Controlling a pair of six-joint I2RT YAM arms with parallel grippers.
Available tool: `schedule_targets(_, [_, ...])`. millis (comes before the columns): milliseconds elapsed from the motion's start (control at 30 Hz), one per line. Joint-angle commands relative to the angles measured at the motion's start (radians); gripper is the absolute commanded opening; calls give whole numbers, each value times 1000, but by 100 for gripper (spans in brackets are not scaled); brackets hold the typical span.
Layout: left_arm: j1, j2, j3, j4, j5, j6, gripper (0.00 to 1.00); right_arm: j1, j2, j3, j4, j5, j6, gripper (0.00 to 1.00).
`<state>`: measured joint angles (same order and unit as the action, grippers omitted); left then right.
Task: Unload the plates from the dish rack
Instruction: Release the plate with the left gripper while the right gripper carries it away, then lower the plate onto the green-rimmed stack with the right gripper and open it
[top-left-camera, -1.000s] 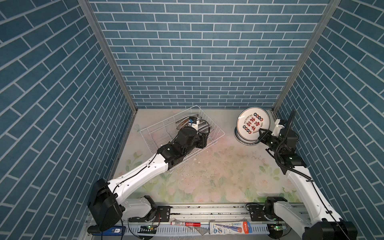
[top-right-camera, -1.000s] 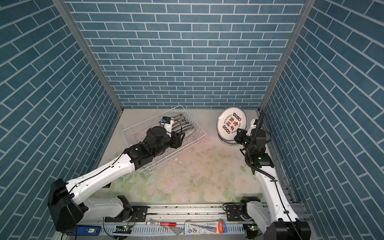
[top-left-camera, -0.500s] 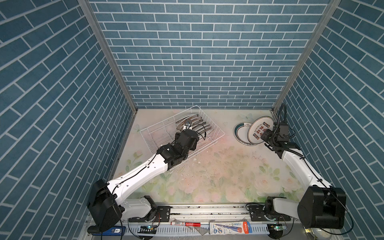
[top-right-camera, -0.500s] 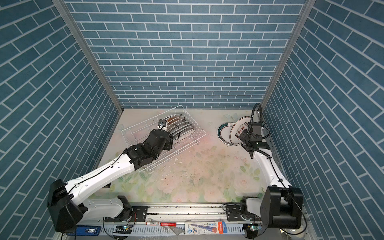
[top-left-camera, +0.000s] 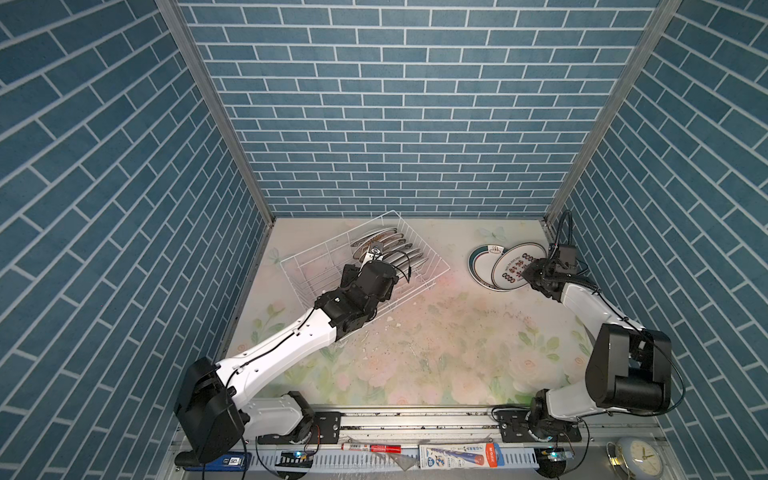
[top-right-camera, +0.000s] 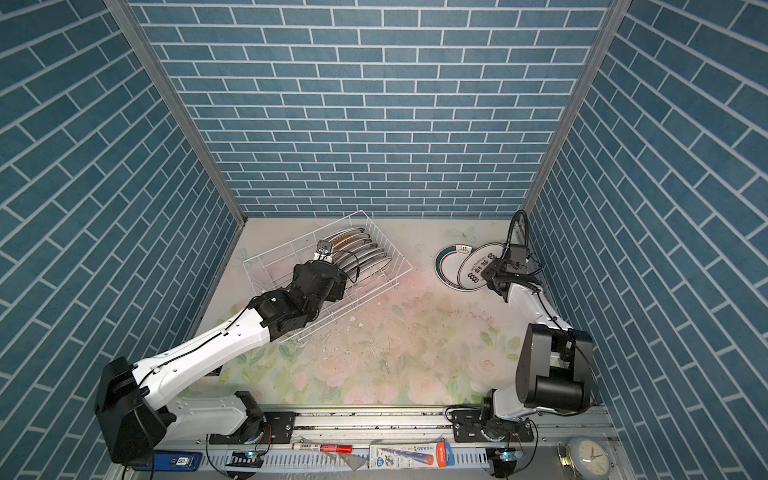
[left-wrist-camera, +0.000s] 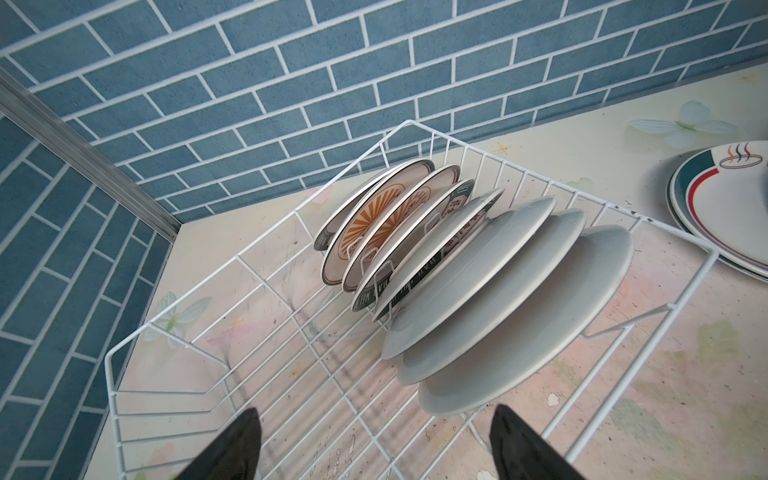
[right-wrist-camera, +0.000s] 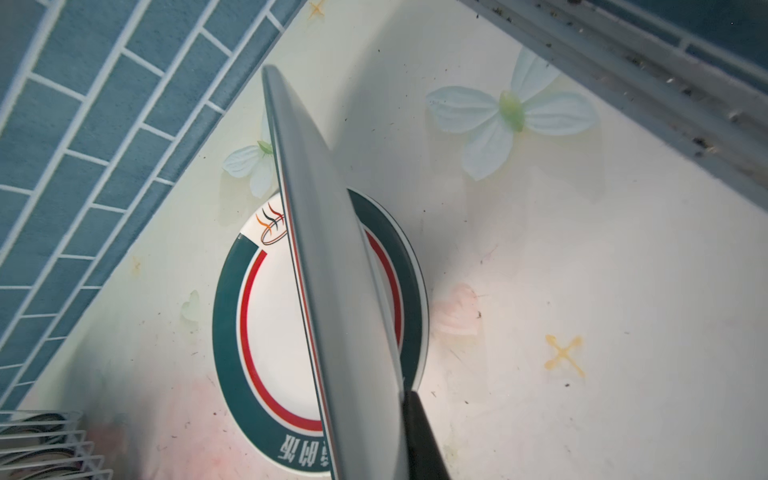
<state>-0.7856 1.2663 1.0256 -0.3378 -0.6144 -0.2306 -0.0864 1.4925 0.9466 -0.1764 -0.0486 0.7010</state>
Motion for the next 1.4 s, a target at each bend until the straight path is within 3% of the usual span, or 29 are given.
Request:
schedule_targets(0, [1,-17,-13,0,-22,10,91,-11,20,69,63,-71,44,0])
schedule_targets(100, [2,-12,-9,-8,-24,10,93,-26,47,70,74,-112,62,0])
schedule_targets(133, [2,-13,-8,-10,-27,6,99,-31,56,72,74,-126,68,0])
schedule_targets(367, [1,-20,-6,-15,-4,-9,99,-53,119,90,27,-209,95,0])
schedule_targets(567, [2,-15,0,-17,13,-3,99,-62,146,104,-11,-241,77,19])
schedule_targets(867, [1,-10,1,-6,56,5,99,-62,189,137,-91,-212,17,36])
schedule_targets(1167, [2,-23,-7,14,81,10,99,-53,206,190,-187,-152,-46,49])
schedule_targets(1367, [2,-68,-28,19,29,-12,99,-46,250,216,-202,-163,-62,50])
